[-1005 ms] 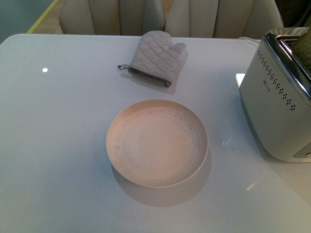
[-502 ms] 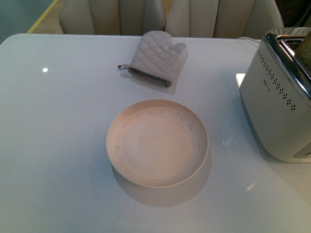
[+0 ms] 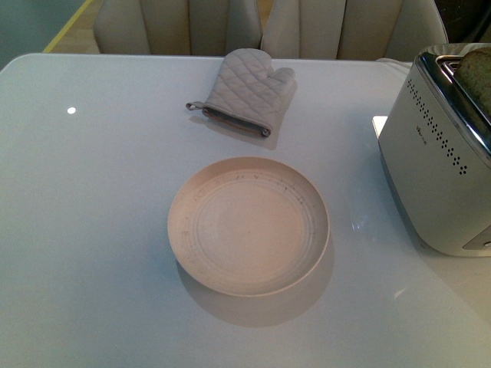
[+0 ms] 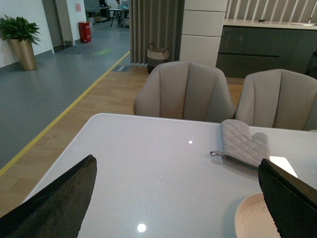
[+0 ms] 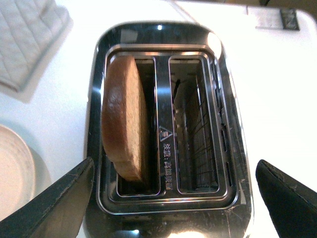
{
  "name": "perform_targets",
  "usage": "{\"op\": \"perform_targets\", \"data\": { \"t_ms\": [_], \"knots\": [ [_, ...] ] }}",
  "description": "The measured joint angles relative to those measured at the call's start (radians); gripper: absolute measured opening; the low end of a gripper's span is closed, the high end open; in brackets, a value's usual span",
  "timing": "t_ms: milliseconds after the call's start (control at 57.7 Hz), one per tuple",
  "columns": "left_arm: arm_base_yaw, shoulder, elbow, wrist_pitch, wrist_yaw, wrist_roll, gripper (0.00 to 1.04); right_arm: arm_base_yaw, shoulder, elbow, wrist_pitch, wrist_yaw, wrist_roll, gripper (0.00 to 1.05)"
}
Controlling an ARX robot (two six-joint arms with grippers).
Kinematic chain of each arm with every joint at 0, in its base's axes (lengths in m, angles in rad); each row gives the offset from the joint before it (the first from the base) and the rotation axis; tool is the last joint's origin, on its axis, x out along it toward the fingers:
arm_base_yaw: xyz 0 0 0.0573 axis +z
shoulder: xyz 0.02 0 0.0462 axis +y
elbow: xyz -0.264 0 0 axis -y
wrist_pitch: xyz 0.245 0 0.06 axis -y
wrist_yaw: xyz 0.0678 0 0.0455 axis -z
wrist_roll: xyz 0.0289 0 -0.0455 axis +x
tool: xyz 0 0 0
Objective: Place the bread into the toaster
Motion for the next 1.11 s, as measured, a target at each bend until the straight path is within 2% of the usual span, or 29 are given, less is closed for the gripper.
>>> {"op": "perform_targets", "data": {
  "t_ms": [208, 242, 294, 346, 398, 624, 693, 745, 1109],
  "knots": [
    [0.0, 0.0, 0.0, 0.0, 0.0, 0.0, 0.97, -0.046, -0.268, -0.183, 0.112, -0.044, 0.093, 0.95],
    [0.0, 0.0, 0.0, 0.0, 0.0, 0.0, 0.97, -0.056, -0.314, -0.265, 0.267, -0.101, 0.101, 0.88],
    [0.0, 0.0, 0.0, 0.0, 0.0, 0.0, 0.97, -0.059, -0.372, -0.372, 0.454, -0.131, 0.108, 0.8],
    [0.0, 0.0, 0.0, 0.0, 0.001, 0.0, 0.97, -0.054, -0.432, -0.465, 0.582, -0.135, 0.111, 0.71],
    [0.0, 0.0, 0.0, 0.0, 0.0, 0.0, 0.97, -0.047, -0.48, -0.52, 0.629, -0.129, 0.112, 0.63],
    [0.0, 0.0, 0.0, 0.0, 0.0, 0.0, 0.97, -0.007, -0.615, -0.614, 0.589, -0.09, 0.115, 0.22],
    [0.0, 0.0, 0.0, 0.0, 0.0, 0.0, 0.97, 0.043, -0.661, -0.632, 0.563, -0.014, 0.116, 0.1],
    [0.0, 0.0, 0.0, 0.0, 0.001, 0.0, 0.97, 0.065, -0.692, -0.643, 0.544, -0.011, 0.115, 0.01],
    [0.0, 0.0, 0.0, 0.0, 0.0, 0.0, 0.97, 0.079, -0.865, -0.706, 0.45, -0.002, 0.119, 0.02]
  ]
}}
